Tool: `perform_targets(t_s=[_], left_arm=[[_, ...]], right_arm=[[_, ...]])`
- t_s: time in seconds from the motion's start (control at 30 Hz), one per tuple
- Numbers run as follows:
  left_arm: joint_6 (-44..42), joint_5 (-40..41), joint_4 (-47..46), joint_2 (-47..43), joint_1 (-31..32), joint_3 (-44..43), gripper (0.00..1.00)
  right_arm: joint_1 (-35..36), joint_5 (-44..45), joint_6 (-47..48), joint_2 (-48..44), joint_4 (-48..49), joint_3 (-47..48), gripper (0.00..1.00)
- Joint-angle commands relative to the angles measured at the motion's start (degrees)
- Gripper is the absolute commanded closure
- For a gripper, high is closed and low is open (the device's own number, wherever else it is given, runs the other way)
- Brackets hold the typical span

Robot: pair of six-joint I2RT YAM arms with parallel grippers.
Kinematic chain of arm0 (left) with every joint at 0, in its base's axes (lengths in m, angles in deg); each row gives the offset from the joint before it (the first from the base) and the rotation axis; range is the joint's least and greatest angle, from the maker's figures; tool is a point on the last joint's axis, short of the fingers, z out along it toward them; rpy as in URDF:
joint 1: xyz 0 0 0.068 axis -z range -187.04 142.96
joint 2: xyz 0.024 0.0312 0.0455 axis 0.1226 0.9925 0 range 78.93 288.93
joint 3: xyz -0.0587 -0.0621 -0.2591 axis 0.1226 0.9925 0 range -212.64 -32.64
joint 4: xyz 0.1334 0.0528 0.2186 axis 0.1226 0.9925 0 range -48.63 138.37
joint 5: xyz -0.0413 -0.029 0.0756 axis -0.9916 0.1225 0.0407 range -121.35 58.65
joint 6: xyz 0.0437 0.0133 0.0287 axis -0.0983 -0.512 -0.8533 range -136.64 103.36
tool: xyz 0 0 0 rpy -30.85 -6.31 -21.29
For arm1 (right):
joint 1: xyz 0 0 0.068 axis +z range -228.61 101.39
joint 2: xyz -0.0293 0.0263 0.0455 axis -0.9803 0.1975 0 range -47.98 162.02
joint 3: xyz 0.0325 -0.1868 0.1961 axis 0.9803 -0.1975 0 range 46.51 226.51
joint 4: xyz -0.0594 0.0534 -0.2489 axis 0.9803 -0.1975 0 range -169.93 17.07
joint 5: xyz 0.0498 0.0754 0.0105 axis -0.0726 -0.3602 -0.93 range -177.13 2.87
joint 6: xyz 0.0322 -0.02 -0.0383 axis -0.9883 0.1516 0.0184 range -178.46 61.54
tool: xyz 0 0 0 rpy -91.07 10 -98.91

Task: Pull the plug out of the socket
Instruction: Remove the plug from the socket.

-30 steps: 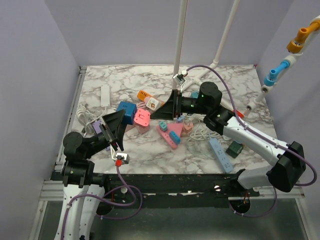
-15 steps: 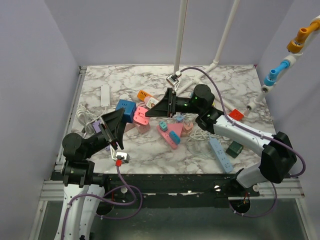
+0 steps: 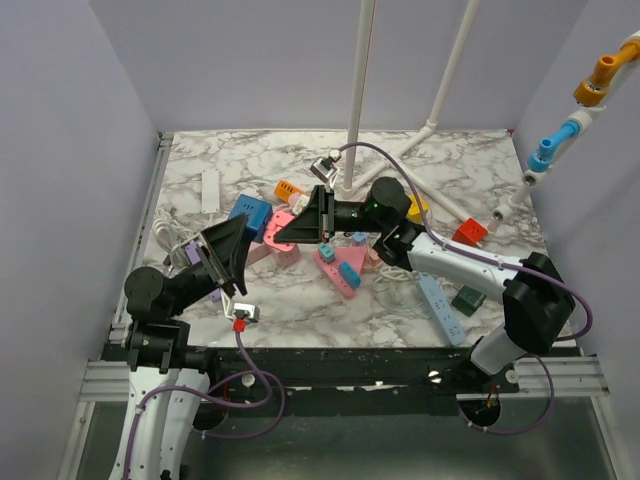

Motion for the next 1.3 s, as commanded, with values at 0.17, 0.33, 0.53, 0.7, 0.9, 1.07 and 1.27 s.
perform_targets(t_s=[0.17, 0.33, 0.53, 0.7, 0.9, 1.07, 1.27], left_arm=[[-13.74, -2.15, 5.57, -0.99, -0.09, 2.01, 1.00], [-21.99, -0.96, 5.92, -0.70, -0.09, 4.65, 1.00], [-21.07, 1.17, 1.63, 0.75, -0.27, 6.44, 1.00], [-21.43, 1.29, 0.25, 1.44, -0.44, 6.66, 1.00], [-22.04, 2.77, -0.93, 2.45, -0.62, 7.35, 1.00], [-20.16, 4.37, -1.78, 3.76, -0.64, 7.00, 1.00], [-6.50, 15.79, 0.43, 10.85, -0.70, 2.11, 1.00]], right_arm=[[-0.09, 0.98, 1.63, -0.23, -1.85, 1.45, 0.86], [-0.09, 1.02, -1.51, -2.96, -0.92, -3.15, 0.87], [-0.18, 0.55, -2.86, -7.46, 0.40, -10.21, 0.88], [-0.52, 0.80, -3.11, -11.99, 0.33, -15.35, 0.89], [-1.35, 2.82, -3.20, -17.88, -0.07, -21.50, 0.90], [-2.14, 3.55, 0.64, -21.52, -7.71, -21.76, 0.90], [-6.17, 12.41, 17.06, -23.52, -37.96, -11.98, 0.90]])
